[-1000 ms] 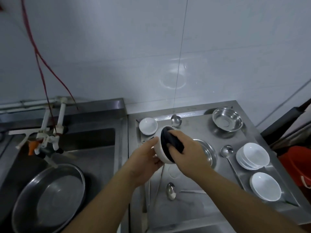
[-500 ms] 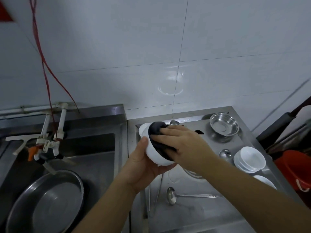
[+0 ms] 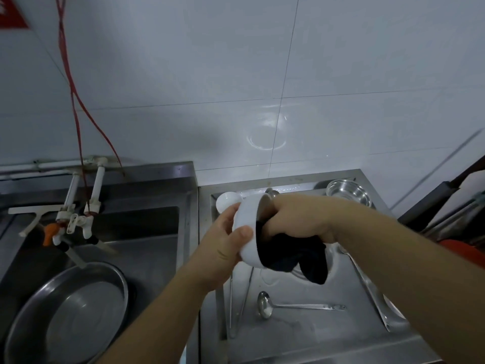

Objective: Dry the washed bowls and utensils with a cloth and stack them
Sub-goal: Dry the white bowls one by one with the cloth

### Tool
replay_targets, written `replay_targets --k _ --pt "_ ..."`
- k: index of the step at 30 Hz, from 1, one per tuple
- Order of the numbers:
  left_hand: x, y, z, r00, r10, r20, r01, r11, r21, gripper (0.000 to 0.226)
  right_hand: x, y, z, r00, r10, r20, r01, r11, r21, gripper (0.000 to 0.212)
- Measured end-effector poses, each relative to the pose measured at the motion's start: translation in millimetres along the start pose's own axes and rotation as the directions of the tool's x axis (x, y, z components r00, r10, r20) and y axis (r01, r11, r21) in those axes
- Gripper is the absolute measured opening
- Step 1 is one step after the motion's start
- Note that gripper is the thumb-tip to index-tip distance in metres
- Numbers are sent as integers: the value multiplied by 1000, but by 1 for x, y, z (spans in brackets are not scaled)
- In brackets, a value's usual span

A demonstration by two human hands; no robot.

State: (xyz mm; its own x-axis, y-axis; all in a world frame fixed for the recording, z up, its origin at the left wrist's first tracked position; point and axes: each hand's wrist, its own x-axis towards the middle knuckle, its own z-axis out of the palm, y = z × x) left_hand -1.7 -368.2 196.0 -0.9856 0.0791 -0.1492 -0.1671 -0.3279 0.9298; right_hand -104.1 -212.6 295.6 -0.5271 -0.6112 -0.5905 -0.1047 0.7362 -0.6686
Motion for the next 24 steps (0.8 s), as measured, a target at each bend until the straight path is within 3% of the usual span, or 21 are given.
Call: replay_targets --k 3,6,8,11,13,15,16,18,19,21,24 --pt "-5 -3 6 996 16 86 -16 1000 1 110 -10 4 4 997 19 75 -50 894 445 18" --pt "-8 -3 9 993 24 119 -18 999 -44 109 -16 13 20 990 10 142 -116 637 762 23" --pt "-10 -3 9 992 16 123 -5 996 -88 111 -15 16 34 991 9 134 -123 456 882 36" --pt "-8 -6 7 999 7 52 1 990 -142 110 -10 13 52 999 40 -18 6 269 963 24" --pt "-5 -10 6 1000 -2 -17 -1 991 -131 108 -5 9 59 974 126 -190 156 239 958 20" --pt "-2 -14 7 997 -7 -81 -3 993 -117 108 2 7 63 896 183 -405 310 395 865 19" --pt "-1 -15 7 995 -7 -104 -6 993 -118 108 6 9 64 838 161 -521 360 554 750 19" --pt "2 -14 7 992 6 -128 -22 992 -123 108 11 16 62 703 -39 -711 390 856 339 17" --pt "4 -12 7 991 14 -135 -31 992 -123 106 11 20 60 660 -179 -730 365 925 104 20" --pt "6 -10 7 987 24 -158 -44 992 -121 105 12 25 53 657 -398 -640 302 917 -261 28" --pt "4 -12 9 980 23 -195 -46 993 -111 109 11 20 40 782 -427 -454 187 856 -483 21"
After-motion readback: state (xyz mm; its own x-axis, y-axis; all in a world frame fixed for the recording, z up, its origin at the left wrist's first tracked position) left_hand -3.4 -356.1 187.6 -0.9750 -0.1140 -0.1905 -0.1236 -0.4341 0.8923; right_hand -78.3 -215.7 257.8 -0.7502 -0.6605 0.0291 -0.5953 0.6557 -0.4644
